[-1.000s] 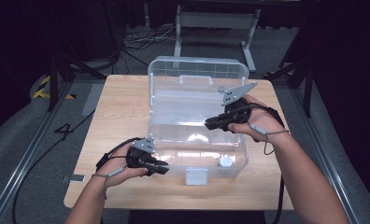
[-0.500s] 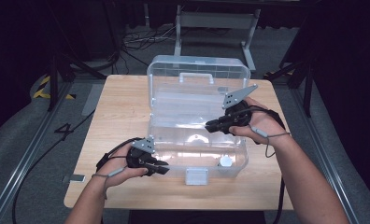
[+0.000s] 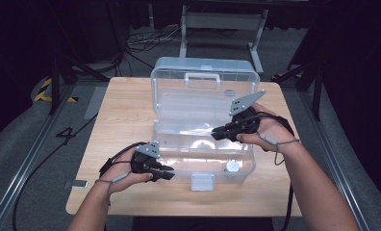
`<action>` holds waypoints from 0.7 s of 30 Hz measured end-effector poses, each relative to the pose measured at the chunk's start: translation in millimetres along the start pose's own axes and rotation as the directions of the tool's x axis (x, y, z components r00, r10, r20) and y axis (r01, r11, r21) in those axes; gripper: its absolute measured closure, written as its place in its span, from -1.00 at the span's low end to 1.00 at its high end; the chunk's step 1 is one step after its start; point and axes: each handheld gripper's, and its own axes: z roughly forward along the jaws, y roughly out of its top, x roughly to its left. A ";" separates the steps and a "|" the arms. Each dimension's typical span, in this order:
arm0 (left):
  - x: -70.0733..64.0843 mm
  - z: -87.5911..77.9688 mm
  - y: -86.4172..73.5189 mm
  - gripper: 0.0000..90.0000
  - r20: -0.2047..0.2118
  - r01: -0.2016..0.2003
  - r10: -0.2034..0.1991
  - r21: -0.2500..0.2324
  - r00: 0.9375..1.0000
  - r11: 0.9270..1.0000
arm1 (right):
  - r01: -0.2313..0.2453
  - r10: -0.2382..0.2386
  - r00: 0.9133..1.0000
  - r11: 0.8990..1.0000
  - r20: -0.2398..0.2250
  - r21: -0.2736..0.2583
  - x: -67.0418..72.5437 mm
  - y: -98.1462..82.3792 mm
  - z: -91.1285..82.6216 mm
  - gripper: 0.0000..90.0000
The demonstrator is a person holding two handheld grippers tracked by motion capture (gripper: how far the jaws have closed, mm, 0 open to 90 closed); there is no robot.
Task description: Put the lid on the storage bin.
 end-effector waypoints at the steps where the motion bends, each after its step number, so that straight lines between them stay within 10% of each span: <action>1: 0.0 0.1 0.0 0.70 0.001 0.000 0.000 0.000 1.000 1.000 | 0.000 0.000 1.000 1.000 -0.002 0.000 0.3 -0.2 0.1 0.82; 21: 0.0 0.6 0.0 0.70 0.001 0.001 -0.001 0.000 1.000 1.000 | 0.021 -0.020 1.000 1.000 -0.015 0.015 7.6 -4.0 1.8 0.82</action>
